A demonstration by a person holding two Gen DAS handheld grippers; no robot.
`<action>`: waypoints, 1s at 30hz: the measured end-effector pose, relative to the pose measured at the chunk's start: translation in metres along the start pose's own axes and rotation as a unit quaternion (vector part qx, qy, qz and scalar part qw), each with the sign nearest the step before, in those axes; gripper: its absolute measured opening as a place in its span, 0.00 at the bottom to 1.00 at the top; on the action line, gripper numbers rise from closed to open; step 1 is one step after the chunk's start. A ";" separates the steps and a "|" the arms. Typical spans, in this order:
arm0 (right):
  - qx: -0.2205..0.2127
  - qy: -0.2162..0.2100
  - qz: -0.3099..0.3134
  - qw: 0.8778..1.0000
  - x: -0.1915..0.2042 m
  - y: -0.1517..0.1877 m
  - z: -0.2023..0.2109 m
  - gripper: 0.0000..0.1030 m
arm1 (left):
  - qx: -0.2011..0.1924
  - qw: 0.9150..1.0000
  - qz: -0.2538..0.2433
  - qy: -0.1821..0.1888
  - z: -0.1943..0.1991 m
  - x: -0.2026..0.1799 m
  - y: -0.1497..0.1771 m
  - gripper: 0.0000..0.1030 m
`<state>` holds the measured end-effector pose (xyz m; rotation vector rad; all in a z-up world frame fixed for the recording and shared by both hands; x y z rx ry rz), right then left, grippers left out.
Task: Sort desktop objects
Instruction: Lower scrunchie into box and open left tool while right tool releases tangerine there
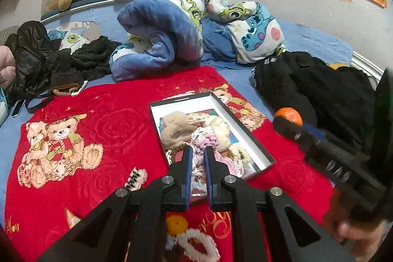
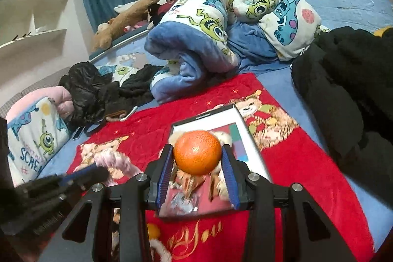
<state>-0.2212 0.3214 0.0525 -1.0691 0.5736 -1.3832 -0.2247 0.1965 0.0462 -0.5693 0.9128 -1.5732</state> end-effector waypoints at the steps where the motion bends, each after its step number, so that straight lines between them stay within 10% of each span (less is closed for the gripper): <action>1: 0.001 -0.005 0.002 1.000 -0.001 -0.002 -0.004 0.39 | 0.002 1.000 0.001 0.000 -0.009 0.001 0.000 0.10; 12: 0.058 -0.003 -0.018 0.998 -0.029 0.046 -0.064 0.31 | 0.035 0.999 -0.006 -0.009 -0.086 0.011 0.039 0.10; 30: 0.066 -0.006 -0.045 0.997 -0.037 0.068 -0.052 0.31 | 0.033 0.999 -0.025 0.006 -0.102 0.010 0.062 0.10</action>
Point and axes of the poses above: each gripper's, at about its wrist camera, not at the fingertips, and z roughly against the way its jaws point, x to its left, y to its underside, the point moved 7 cm from there along -z, roughly the way its jaws point, and after that the axes turned 2 degrees about z, right-handed, at the moved point
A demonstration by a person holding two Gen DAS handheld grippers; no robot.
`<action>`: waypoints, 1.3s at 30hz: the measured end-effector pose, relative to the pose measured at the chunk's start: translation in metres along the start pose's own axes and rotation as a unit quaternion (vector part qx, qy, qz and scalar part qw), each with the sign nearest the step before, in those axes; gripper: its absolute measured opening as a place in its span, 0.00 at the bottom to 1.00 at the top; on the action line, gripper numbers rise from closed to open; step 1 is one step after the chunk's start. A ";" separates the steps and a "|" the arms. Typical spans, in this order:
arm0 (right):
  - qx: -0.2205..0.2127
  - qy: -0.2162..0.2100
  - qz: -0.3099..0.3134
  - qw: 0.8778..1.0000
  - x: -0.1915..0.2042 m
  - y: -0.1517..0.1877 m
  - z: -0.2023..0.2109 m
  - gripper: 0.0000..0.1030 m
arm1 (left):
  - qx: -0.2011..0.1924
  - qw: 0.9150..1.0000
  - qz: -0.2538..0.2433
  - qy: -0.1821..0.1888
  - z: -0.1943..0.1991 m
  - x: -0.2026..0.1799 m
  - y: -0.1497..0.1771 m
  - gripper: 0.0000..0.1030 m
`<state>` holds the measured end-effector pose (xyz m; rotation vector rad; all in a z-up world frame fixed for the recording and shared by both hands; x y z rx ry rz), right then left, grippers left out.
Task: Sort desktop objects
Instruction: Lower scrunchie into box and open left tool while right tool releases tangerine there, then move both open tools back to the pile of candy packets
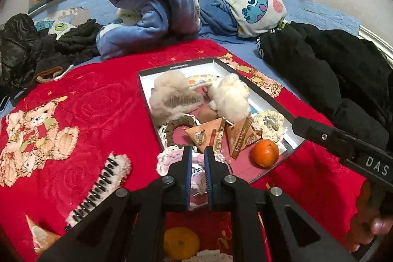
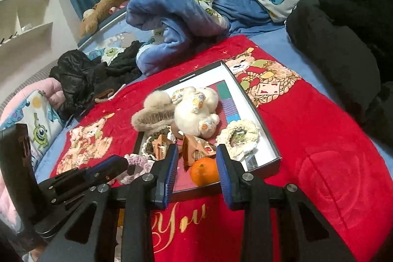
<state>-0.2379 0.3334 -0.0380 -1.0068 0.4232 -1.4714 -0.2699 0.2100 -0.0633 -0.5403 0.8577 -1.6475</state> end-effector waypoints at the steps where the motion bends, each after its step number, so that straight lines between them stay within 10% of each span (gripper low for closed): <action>1: -0.001 0.000 0.001 1.000 0.001 0.000 0.001 0.31 | -0.003 1.000 0.000 -0.002 0.004 0.001 0.001 0.10; 5: -0.009 -0.001 0.006 1.000 0.007 -0.001 0.004 0.32 | -0.010 1.000 -0.013 -0.020 0.014 0.004 0.002 0.12; 9: -0.015 -0.011 -0.003 1.000 0.011 -0.003 0.007 0.46 | -0.017 0.999 -0.013 -0.043 0.025 0.010 0.004 0.51; 11: -0.018 -0.014 -0.004 1.000 0.012 -0.004 0.009 0.48 | -0.034 0.997 -0.023 -0.062 0.034 0.013 0.003 0.52; 14: -0.027 -0.026 -0.014 0.999 0.014 -0.007 0.014 0.68 | -0.044 0.995 -0.033 -0.082 0.045 0.018 0.000 0.63; 16: -0.034 -0.033 -0.027 0.998 0.013 -0.010 0.018 1.00 | -0.059 0.993 -0.032 -0.099 0.054 0.022 -0.004 0.90; 18: -0.039 -0.026 -0.049 0.998 0.008 -0.012 0.023 1.00 | -0.075 0.991 -0.030 -0.109 0.063 0.027 -0.008 1.00; 39: -0.071 -0.046 -0.068 0.994 0.008 -0.019 0.040 1.00 | -0.116 0.980 -0.017 -0.162 0.113 0.078 -0.009 1.00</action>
Point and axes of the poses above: each gripper's, at about its wrist camera, not at the fingertips, and z roughly against the way its jaws point, x to its left, y to its underside, the point moved 7 cm from there along -z, roughly the way its jaws point, and after that the axes turned 2 degrees about z, right-handed, at the moved point
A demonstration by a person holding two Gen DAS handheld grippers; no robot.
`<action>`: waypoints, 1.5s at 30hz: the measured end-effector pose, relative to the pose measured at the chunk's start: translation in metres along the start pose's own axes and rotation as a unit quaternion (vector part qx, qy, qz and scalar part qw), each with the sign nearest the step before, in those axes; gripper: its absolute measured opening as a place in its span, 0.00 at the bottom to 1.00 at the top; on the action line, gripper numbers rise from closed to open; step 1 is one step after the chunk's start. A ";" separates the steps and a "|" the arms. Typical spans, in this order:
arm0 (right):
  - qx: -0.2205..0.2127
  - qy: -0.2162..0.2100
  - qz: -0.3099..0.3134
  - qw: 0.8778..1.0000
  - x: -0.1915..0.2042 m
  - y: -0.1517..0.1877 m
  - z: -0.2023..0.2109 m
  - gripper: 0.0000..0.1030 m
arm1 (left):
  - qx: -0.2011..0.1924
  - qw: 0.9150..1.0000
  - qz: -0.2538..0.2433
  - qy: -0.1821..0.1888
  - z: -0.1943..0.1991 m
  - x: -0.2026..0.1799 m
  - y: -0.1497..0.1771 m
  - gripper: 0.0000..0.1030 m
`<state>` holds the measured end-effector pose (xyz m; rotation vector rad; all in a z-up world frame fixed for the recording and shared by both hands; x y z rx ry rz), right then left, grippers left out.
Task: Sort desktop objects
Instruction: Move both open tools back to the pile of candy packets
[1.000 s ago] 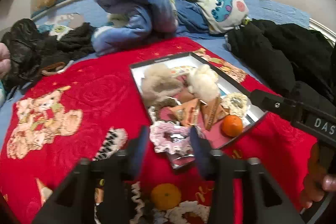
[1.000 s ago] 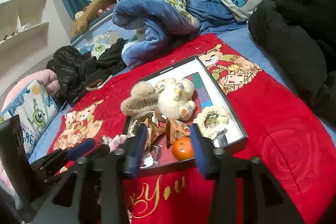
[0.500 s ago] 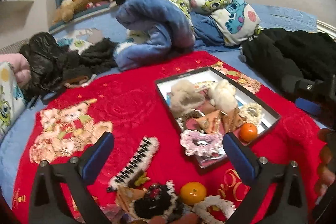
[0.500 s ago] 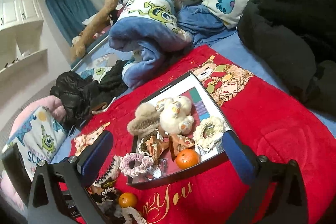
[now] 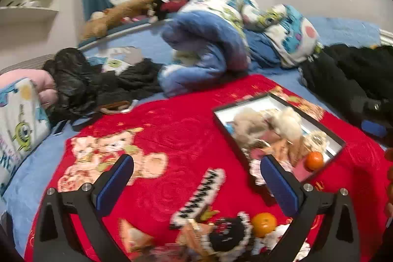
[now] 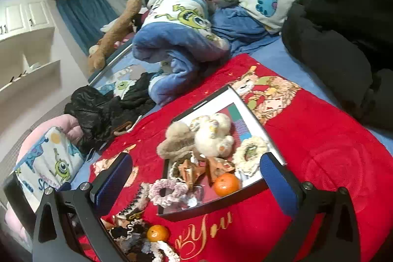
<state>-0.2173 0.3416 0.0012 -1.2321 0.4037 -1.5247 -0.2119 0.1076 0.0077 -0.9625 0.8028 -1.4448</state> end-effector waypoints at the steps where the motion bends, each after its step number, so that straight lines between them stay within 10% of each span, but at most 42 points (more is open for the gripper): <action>1: -0.001 -0.003 0.002 1.000 0.003 0.000 0.000 1.00 | -0.006 1.000 0.001 -0.010 0.004 0.008 0.000 1.00; 13: -0.013 -0.069 0.079 0.994 0.070 0.015 -0.007 1.00 | 0.009 0.998 0.047 -0.031 0.035 0.087 0.041 1.00; 33: 0.095 -0.091 0.119 0.984 0.122 0.074 -0.056 1.00 | 0.073 0.988 0.132 -0.031 0.008 0.132 0.083 1.00; 45: 0.162 -0.092 0.132 0.974 0.138 0.106 -0.089 0.78 | 0.121 0.984 0.132 -0.019 -0.027 0.137 0.103 1.00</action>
Point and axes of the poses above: each gripper's, at about its wrist camera, not at the fingertips, and z roughly against the way its jaws point, x to its left, y to its underside, the point moved 7 cm from there along -z, roughly the way its jaws point, and after that the axes turned 2 degrees about z, right-handed, at the moved point
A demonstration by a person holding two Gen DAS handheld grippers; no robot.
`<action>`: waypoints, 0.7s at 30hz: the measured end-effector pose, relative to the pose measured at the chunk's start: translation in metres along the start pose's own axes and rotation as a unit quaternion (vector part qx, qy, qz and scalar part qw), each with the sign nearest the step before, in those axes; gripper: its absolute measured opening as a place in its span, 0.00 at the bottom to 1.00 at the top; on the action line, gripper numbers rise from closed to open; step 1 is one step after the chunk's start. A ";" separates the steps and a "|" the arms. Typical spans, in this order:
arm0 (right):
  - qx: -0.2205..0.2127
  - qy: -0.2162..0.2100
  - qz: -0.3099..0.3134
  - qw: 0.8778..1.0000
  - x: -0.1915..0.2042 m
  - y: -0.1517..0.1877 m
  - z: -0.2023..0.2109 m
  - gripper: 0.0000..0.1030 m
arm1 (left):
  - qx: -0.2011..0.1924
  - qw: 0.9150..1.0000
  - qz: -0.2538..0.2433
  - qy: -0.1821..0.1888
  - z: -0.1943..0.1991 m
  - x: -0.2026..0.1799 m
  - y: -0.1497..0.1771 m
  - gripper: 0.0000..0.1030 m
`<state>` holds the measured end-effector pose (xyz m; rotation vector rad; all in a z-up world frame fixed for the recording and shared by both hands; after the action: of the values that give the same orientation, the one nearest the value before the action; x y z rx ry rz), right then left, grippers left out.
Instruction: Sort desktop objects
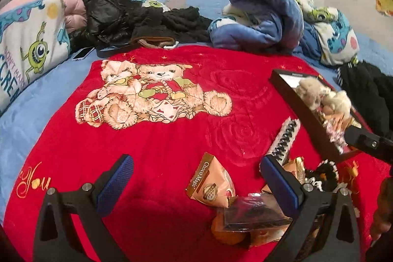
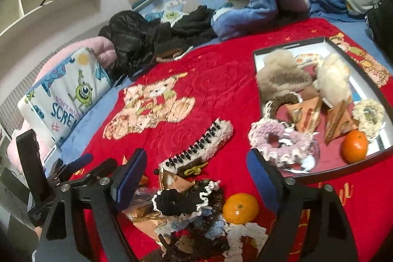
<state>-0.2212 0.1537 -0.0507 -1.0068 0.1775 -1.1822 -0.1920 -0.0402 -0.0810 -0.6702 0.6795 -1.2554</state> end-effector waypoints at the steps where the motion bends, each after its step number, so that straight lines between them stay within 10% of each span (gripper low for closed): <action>1: 0.004 -0.002 0.001 1.000 0.002 0.001 -0.003 0.76 | 0.004 1.000 -0.006 -0.004 -0.003 -0.001 0.001 1.00; 14: 0.075 0.014 0.042 0.996 0.029 0.021 -0.049 0.54 | 0.064 0.997 -0.029 -0.016 -0.042 0.003 0.023 0.89; 21: 0.063 -0.004 0.034 0.997 0.029 0.016 -0.044 0.39 | 0.080 0.997 -0.010 0.020 -0.048 0.002 0.028 0.62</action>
<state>-0.2243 0.1051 -0.0771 -0.8887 0.1279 -1.1134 -0.2115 -0.0412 -0.1334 -0.5230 0.5989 -1.3301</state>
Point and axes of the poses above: each gripper's, at about its wrist camera, not at the fingertips, and z roughly against the way its jaws point, x to its left, y to its underside, the point moved 7 cm from there along -z, roughly the way its jaws point, and after that the axes turned 2 degrees about z, right-handed, at the moved point
